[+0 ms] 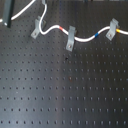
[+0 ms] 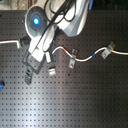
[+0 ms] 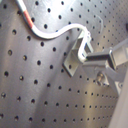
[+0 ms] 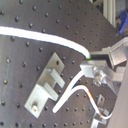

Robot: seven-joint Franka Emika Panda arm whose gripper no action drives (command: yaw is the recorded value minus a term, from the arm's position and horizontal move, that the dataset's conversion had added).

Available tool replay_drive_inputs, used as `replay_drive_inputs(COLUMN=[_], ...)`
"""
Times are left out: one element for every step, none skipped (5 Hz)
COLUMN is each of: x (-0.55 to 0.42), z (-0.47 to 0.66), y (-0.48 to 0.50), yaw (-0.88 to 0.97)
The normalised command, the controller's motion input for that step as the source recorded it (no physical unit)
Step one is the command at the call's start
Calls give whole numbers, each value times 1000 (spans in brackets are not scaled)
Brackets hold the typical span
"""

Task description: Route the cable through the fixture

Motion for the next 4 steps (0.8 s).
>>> replay_drive_inputs(x=[-59,78,14,-96], z=[-213,-304,-384,-359], y=[-85,-334,-427,-392], yaw=[720,414,329,417])
